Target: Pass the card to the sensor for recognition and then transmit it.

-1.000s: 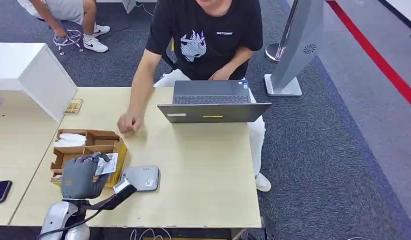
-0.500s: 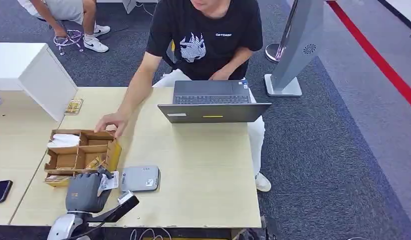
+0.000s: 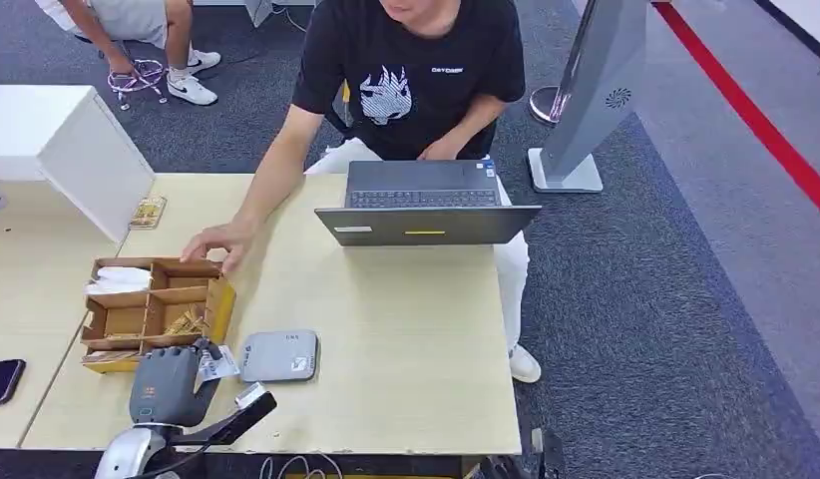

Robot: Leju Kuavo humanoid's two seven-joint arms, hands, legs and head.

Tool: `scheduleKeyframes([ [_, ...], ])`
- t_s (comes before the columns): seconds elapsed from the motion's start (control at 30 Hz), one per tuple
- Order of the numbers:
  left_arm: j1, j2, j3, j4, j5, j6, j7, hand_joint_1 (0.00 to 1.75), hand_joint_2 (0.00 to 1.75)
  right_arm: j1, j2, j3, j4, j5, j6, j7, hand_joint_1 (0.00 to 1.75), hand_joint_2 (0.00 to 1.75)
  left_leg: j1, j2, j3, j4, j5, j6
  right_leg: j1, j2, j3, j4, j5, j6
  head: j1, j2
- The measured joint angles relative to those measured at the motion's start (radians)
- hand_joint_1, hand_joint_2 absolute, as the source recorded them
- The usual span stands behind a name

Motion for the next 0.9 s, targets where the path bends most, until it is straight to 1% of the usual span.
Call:
scheduleKeyframes([
  [0.27, -0.018, -0.011, 0.000, 0.014, -0.010, -0.002, -0.011, 1.75, 1.75, -0.009, 0.006, -0.010, 0.001, -0.003, -0.002, 0.019, 0.00, 1.75, 0.000, 0.000, 0.000, 0.000, 0.000, 0.000, 0.000, 0.000, 0.000, 0.000, 0.000, 0.000, 0.000, 0.000],
  [0.4, -0.047, -0.026, 0.000, 0.034, -0.021, 0.007, -0.019, 1.75, 1.75, -0.017, 0.007, -0.010, 0.002, 0.000, -0.004, 0.031, 0.00, 1.75, 0.000, 0.000, 0.000, 0.000, 0.000, 0.000, 0.000, 0.000, 0.000, 0.000, 0.000, 0.000, 0.000, 0.000],
  [0.63, -0.098, -0.052, -0.017, 0.036, -0.029, 0.011, -0.018, 1.75, 1.75, -0.023, 0.010, -0.011, 0.005, 0.000, -0.010, 0.034, 0.00, 1.75, 0.000, 0.000, 0.000, 0.000, 0.000, 0.000, 0.000, 0.001, 0.000, 0.000, 0.001, 0.000, 0.000, 0.000],
  [0.9, -0.102, -0.058, -0.023, 0.036, -0.029, 0.011, -0.018, 1.75, 1.75, -0.023, 0.010, -0.012, 0.006, 0.000, -0.009, 0.034, 0.00, 1.75, 0.000, 0.000, 0.000, 0.000, 0.000, 0.000, 0.000, 0.001, -0.001, 0.000, 0.001, 0.000, 0.000, 0.000],
])
